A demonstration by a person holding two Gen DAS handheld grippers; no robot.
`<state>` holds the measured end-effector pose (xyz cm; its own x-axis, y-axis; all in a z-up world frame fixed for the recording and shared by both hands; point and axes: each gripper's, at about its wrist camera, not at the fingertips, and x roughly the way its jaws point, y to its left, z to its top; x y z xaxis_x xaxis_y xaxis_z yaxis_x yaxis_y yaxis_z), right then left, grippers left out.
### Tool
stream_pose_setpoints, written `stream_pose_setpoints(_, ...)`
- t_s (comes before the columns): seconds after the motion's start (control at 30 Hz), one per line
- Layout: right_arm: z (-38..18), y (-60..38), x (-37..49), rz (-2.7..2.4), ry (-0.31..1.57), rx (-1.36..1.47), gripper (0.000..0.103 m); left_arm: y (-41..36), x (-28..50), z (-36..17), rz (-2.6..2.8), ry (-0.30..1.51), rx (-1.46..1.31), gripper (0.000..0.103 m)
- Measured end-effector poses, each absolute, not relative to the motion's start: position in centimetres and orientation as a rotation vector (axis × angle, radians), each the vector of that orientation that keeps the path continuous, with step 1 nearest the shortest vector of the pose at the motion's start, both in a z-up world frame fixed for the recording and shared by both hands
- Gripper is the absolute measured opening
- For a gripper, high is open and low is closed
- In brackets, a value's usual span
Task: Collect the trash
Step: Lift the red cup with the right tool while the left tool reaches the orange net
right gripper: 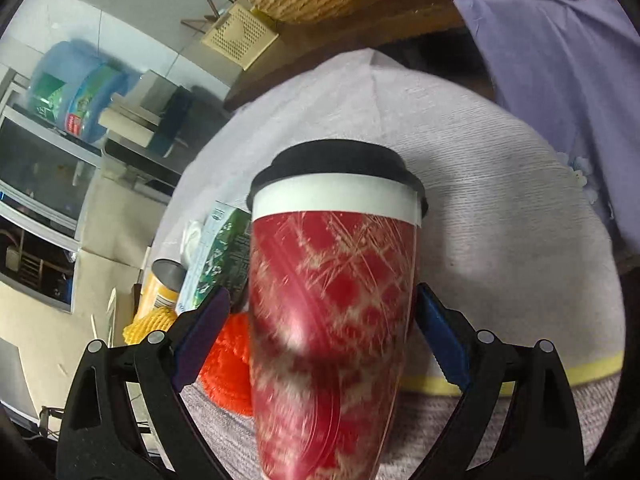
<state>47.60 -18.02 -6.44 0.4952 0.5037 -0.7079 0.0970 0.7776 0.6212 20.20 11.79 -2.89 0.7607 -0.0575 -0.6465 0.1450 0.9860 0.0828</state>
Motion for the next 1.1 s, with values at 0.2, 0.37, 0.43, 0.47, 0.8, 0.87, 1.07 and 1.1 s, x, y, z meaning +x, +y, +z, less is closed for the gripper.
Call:
stream_pose_setpoints(0.2, -7.4, -18.0, 47.7, 0.287, 1.044, 0.628, 0.079, 11.6, 22.9, -3.1, -0.164, 0.742, 0.116, 0.097)
stream_pose_setpoints(0.37, -6.7, -18.3, 46.9, 0.303, 1.023, 0.586, 0.078, 10.8, 25.8, -2.9, -0.227, 0.777, 0.052, 0.097)
stream_pose_setpoints(0.43, -6.1, -18.5, 46.4, 0.313, 1.002, 0.575, 0.078, 10.0, 27.0, -2.9, -0.248, 0.789, 0.042, 0.097)
stream_pose_setpoints(0.47, -5.6, -18.6, 46.0, 0.320, 0.988, 0.568, 0.078, 9.3, 27.7, -2.9, -0.259, 0.793, 0.047, 0.097)
stream_pose_setpoints(0.8, -0.8, -19.9, 39.6, 0.355, 0.818, 0.439, 0.078, 4.2, 34.0, -3.7, -0.261, 0.835, 0.053, 0.097)
stream_pose_setpoints(0.87, -0.1, -20.5, 38.2, 0.358, 0.790, 0.415, 0.078, 3.8, 35.5, -4.1, -0.261, 0.862, 0.007, 0.097)
stream_pose_setpoints(1.07, 0.8, -22.5, 34.3, 0.343, 0.729, 0.361, 0.078, 2.8, 37.9, -4.7, -0.230, 0.876, -0.030, 0.097)
stream_pose_setpoints(1.1, 0.8, -22.8, 33.9, 0.340, 0.725, 0.356, 0.078, 2.7, 38.2, -4.9, -0.218, 0.880, -0.030, 0.096)
